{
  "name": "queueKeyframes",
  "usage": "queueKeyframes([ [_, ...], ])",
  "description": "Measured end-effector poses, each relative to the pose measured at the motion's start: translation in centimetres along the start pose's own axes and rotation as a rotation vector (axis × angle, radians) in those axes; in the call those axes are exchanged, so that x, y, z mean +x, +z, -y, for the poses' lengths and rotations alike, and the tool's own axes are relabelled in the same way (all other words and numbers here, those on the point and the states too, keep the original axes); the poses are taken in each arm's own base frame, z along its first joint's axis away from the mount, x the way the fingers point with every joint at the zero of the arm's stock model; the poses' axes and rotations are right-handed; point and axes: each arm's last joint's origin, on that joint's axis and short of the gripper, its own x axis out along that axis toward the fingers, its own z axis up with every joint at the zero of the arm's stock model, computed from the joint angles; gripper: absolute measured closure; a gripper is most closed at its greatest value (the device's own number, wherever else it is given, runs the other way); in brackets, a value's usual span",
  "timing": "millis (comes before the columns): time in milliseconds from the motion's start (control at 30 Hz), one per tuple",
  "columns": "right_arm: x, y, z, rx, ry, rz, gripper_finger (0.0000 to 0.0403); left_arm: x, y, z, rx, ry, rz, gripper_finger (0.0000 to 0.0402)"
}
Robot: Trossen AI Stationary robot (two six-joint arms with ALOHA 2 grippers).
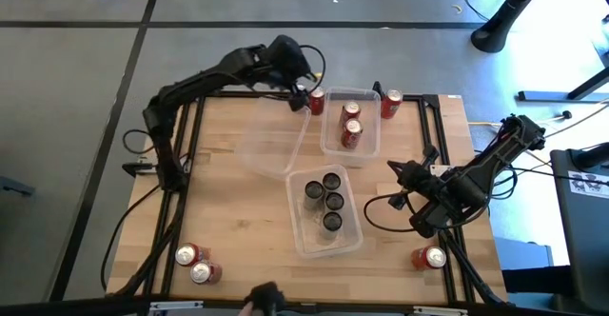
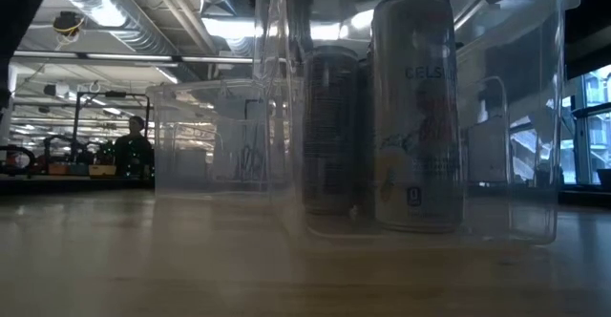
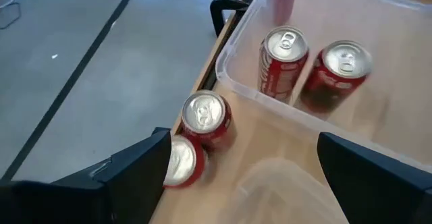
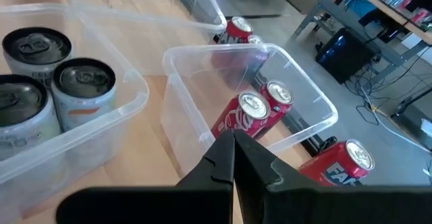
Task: Sort soda cans
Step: Put the red/white soda can into the right transparent bin
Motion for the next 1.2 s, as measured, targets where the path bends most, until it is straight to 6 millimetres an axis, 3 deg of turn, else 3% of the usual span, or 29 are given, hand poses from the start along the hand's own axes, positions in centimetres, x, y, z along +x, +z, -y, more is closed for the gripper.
queueKeyframes([
  [200,0.0,0.1,0.1,0.001,-0.025,0.047,0.04,3.9,-0.6,-1.5,0.045,0.008,-0.049,0.0041],
  [733,0.0,0.3,0.2,-0.026,-0.059,0.104,0.04,10.5,-2.2,-5.1,0.175,-0.117,-0.009,0.0041],
  [1200,1.3,-1.9,-0.6,-0.065,-0.088,0.116,0.04,13.4,-3.4,-5.7,0.189,-0.162,-0.033,0.0041],
])
